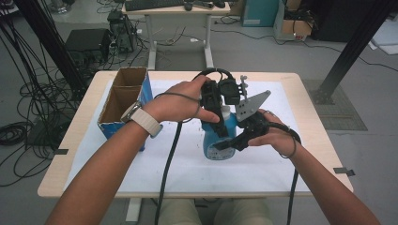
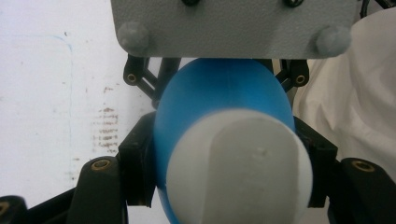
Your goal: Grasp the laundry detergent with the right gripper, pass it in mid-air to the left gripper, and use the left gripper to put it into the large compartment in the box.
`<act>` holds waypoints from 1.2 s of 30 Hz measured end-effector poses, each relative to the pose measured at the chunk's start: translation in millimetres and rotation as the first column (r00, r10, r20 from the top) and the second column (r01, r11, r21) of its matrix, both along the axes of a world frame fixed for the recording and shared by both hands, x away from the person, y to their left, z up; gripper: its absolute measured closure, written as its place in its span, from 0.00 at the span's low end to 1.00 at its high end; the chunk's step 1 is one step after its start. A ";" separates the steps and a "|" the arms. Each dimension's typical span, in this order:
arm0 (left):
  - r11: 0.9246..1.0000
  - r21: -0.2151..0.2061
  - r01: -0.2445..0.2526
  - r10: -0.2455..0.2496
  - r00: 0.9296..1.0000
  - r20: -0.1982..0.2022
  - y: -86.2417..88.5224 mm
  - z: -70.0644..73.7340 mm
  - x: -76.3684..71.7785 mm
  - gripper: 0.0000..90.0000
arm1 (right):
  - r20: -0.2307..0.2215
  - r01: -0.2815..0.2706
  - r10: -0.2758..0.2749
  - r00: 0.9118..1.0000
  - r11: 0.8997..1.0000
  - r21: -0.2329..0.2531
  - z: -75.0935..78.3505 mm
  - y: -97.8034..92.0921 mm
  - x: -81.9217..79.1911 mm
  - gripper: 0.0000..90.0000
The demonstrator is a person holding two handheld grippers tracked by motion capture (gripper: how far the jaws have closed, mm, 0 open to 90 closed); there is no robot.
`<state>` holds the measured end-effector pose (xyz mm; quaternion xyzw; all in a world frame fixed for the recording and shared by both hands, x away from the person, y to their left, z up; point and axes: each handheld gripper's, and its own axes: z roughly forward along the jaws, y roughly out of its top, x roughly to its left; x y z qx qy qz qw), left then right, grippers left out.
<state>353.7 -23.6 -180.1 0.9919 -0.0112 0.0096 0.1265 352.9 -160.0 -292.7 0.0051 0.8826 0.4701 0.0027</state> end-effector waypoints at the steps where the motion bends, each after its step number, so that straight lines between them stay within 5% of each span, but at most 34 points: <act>1: 1.000 0.000 0.005 -0.005 1.000 0.003 -0.4 -0.1 0.2 0.42 | -0.001 0.000 0.000 1.000 1.000 0.001 -0.3 0.0 0.0 0.48; 36: 1.000 0.000 0.009 -0.009 1.000 -0.004 -1.5 0.1 1.2 0.42 | -0.007 0.012 -0.012 1.000 1.000 0.018 -0.9 -1.8 -0.3 0.48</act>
